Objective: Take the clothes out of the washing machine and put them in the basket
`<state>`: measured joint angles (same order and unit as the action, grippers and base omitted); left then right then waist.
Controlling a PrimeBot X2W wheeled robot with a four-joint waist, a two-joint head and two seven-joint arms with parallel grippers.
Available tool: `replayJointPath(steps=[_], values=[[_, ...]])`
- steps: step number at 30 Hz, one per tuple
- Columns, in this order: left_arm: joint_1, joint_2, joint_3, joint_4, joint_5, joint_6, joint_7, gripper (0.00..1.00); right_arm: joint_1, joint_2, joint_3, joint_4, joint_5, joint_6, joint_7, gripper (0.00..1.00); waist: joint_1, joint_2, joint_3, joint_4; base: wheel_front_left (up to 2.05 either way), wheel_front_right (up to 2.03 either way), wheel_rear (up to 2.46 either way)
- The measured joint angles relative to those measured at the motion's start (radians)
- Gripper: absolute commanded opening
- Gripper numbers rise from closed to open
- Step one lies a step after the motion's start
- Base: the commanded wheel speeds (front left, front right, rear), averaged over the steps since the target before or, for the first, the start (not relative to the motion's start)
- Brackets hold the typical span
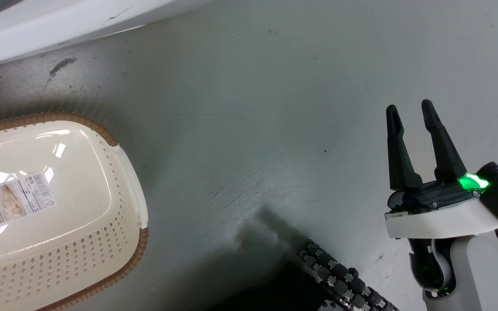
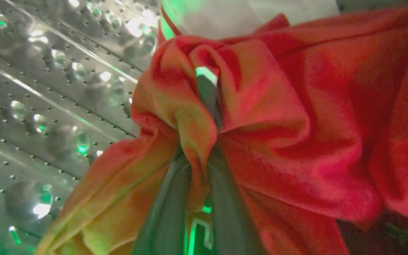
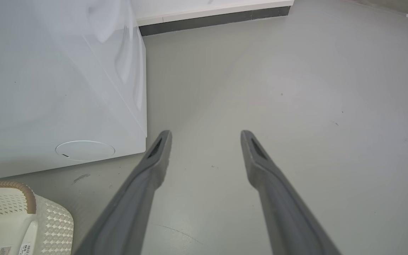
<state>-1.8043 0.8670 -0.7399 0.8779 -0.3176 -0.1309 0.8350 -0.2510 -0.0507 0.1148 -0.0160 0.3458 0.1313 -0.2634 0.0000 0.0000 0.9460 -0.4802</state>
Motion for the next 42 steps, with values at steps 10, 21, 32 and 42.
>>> replayJointPath(steps=[10,21,32,42], values=[[-0.009,0.014,0.01,-0.006,0.013,0.038,-0.278,0.0,-0.05,0.0,-0.001,0.006,0.0,0.0,0.0,1.0,0.0001,0.0,-0.026,-0.016,0.0,0.0,0.0],[0.186,-0.056,0.057,0.069,-0.07,0.107,-0.687,0.0,-0.06,0.0,-0.08,0.036,-0.055,0.0,0.0,1.0,0.0,0.0,-0.143,0.014,0.0,0.0,0.0],[0.453,-0.214,0.11,0.165,-0.193,0.127,-1.023,0.0,-0.028,0.001,-0.132,0.063,-0.168,0.0,0.0,1.0,-0.0001,0.0,-0.314,0.115,0.0,0.0,0.0],[0.698,-0.323,0.17,0.036,-0.215,0.166,-1.095,0.0,0.016,0.001,-0.155,0.077,-0.251,0.0,0.0,1.0,-0.0002,0.0,-0.472,0.218,0.0,0.0,0.0]])
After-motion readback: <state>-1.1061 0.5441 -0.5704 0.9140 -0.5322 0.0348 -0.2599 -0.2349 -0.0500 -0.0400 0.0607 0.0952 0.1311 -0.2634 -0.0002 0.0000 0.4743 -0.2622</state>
